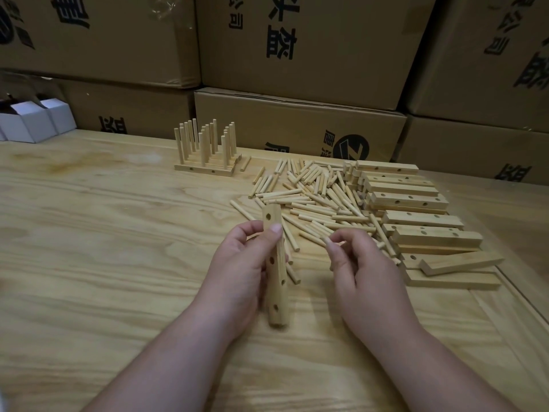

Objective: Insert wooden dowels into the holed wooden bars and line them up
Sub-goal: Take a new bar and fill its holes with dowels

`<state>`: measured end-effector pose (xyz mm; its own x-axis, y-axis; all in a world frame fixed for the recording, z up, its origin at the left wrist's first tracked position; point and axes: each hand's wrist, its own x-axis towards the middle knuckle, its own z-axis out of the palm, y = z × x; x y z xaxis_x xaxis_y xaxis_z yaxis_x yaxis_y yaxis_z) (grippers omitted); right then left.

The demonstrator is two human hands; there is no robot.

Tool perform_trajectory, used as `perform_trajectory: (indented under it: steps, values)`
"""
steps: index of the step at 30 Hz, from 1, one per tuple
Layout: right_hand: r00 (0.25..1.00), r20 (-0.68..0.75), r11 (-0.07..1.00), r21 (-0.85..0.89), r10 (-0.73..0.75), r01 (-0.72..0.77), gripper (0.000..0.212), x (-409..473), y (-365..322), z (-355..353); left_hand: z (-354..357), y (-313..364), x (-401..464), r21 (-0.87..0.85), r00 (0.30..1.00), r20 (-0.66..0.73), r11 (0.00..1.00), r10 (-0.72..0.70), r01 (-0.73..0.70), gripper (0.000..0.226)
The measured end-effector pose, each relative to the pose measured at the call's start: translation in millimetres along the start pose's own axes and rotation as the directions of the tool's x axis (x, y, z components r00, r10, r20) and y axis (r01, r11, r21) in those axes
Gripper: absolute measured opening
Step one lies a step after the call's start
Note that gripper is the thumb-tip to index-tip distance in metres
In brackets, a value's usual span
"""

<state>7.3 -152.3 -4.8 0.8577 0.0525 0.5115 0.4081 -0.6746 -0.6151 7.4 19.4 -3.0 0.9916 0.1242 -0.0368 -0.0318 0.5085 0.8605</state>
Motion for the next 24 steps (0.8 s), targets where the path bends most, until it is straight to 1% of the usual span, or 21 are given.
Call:
perform_trajectory:
  steps: [1, 2, 5, 8, 10, 12, 14, 16, 18, 21, 24]
  values:
    - [1.000, -0.010, 0.999, 0.038, -0.027, 0.028, 0.005, -1.3, -1.7, -0.3, -0.6, -1.1, -0.3, 0.025, 1.000, -0.001, 1.000, 0.005, -0.005, 0.050]
    - [0.999, -0.010, 0.996, 0.076, -0.044, 0.044, 0.009, -2.6, -2.3, -0.1, -1.2, -2.6, -0.1, 0.038, 1.000, -0.004, 0.999, 0.005, -0.005, 0.047]
    - [0.999, 0.027, 0.987, 0.158, -0.044, 0.040, 0.025, -4.7, -1.6, 1.5, -1.0, -3.6, 0.3, 0.005, 1.000, 0.000, 1.000, -0.021, 0.021, 0.011]
    - [0.994, 0.011, 0.979, 0.177, -0.109, 0.105, 0.030, -4.2, -2.6, 0.4, -0.3, -1.9, 1.9, 0.011, 0.999, -0.007, 0.999, -0.031, 0.031, 0.016]
    - [0.992, -0.011, 0.973, 0.194, -0.124, 0.124, 0.032, -4.2, -2.2, 0.1, -1.7, -1.0, 1.8, 0.030, 1.000, -0.005, 0.999, -0.024, 0.024, 0.024]
    - [0.997, -0.010, 0.973, 0.218, -0.082, 0.082, 0.025, -4.2, -0.4, 1.1, -2.5, -0.6, 1.1, 0.050, 0.999, 0.029, 0.999, -0.021, 0.019, 0.026]
    - [0.999, -0.013, 0.970, 0.241, -0.035, 0.037, 0.018, -3.9, 2.3, 2.9, -2.4, 0.5, 0.2, 0.000, 0.996, 0.076, 0.999, -0.046, 0.046, 0.035]
    - [0.999, -0.013, 0.970, 0.239, -0.040, 0.042, 0.017, -4.3, 3.4, 3.3, -2.7, 1.6, 0.4, -0.009, 0.995, 0.089, 0.999, -0.043, 0.044, 0.038]
    - [0.996, -0.012, 0.973, 0.214, -0.087, 0.088, 0.020, -4.8, 0.7, 2.6, -3.5, 0.2, 1.1, 0.047, 0.997, 0.081, 0.999, -0.018, 0.014, 0.034]
    - [0.985, -0.057, 0.965, 0.196, -0.166, 0.174, 0.022, -4.4, -0.3, 2.5, -3.5, -2.0, 0.1, 0.121, 0.997, 0.082, 0.992, 0.009, -0.019, 0.021]
    - [0.988, -0.053, 0.959, 0.241, -0.143, 0.151, 0.019, -4.9, 1.3, 3.4, -3.8, -3.1, -0.4, 0.132, 0.998, 0.060, 0.991, -0.007, -0.001, 0.022]
